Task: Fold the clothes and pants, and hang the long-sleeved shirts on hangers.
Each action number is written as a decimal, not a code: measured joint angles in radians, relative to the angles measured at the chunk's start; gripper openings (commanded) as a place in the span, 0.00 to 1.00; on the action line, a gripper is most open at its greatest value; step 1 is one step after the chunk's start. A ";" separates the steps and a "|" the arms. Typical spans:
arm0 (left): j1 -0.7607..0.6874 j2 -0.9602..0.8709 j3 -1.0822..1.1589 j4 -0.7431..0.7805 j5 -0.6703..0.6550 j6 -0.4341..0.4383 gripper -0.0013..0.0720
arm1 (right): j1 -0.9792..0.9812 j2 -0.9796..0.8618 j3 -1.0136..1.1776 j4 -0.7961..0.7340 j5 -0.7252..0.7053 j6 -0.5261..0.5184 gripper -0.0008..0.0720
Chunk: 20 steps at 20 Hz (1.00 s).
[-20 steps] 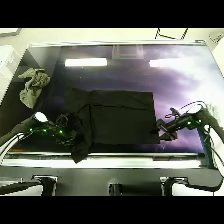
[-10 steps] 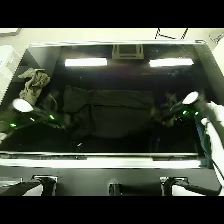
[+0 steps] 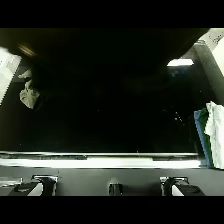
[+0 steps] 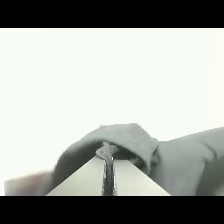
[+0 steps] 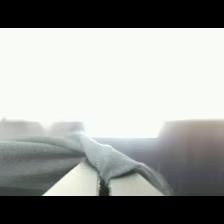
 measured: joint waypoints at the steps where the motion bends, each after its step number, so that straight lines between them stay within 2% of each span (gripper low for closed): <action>1: 0.003 0.021 0.029 -0.002 0.054 -0.008 0.06 | 0.000 0.031 0.019 -0.004 -0.037 0.001 0.06; 5: 0.011 0.061 0.076 0.007 0.177 -0.015 0.06 | 0.000 0.093 0.056 -0.018 -0.141 0.007 0.06; 7: 0.012 0.057 0.063 0.012 0.182 -0.017 0.06 | 0.000 0.081 0.062 -0.024 -0.121 0.007 0.06; 9: 0.013 0.035 0.014 0.026 0.158 -0.020 0.06 | 0.000 0.035 0.063 -0.033 -0.031 0.010 0.06; 13: 0.008 -0.048 -0.203 0.045 0.106 -0.006 0.06 | 0.001 -0.164 0.002 -0.071 0.201 0.018 0.06; 16: -0.014 -0.164 -0.436 0.052 0.138 0.024 0.06 | 0.002 -0.360 -0.091 -0.082 0.214 0.042 0.06; 20: -0.056 -0.377 -0.629 0.056 0.235 0.039 0.06 | 0.001 -0.621 -0.143 -0.026 0.203 0.149 0.06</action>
